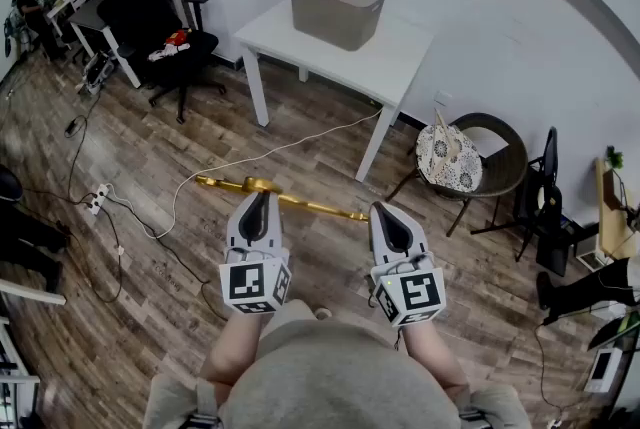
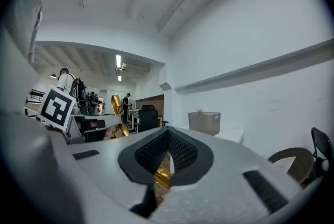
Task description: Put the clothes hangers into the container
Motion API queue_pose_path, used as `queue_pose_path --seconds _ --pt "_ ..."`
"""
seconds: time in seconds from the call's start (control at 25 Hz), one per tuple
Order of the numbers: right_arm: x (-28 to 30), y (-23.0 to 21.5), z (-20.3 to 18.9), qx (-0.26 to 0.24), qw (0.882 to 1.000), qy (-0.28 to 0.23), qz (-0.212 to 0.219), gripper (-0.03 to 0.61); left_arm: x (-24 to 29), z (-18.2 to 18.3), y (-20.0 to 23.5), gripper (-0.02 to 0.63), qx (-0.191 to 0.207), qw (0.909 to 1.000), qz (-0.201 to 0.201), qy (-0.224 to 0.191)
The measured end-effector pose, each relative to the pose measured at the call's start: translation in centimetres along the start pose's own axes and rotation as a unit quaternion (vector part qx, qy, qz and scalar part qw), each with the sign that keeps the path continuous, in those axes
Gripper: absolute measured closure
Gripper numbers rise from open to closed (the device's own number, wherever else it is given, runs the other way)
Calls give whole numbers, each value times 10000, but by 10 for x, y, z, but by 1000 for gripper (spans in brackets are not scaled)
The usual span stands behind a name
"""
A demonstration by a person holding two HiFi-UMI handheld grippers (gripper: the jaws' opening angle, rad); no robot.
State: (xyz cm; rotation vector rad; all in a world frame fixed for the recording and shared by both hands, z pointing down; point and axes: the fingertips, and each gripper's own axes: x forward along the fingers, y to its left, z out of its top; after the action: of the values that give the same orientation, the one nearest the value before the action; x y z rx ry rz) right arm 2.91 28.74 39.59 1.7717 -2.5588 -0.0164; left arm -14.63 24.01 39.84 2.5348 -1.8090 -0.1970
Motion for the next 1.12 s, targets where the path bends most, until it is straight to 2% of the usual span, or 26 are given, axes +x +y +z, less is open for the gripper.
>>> queue_pose_path --seconds 0.48,0.8,1.12 --pt "-26 23 6 -31 9999 -103 49 578 -31 13 1 588 -95 9999 -1 -80" --pt "-36 12 8 -3 9997 -241 -33 577 -31 14 -12 586 -91 9998 -50 -168" --pt "-42 11 9 -34 9996 -252 76 577 -32 13 -21 587 -116 9998 -19 -176"
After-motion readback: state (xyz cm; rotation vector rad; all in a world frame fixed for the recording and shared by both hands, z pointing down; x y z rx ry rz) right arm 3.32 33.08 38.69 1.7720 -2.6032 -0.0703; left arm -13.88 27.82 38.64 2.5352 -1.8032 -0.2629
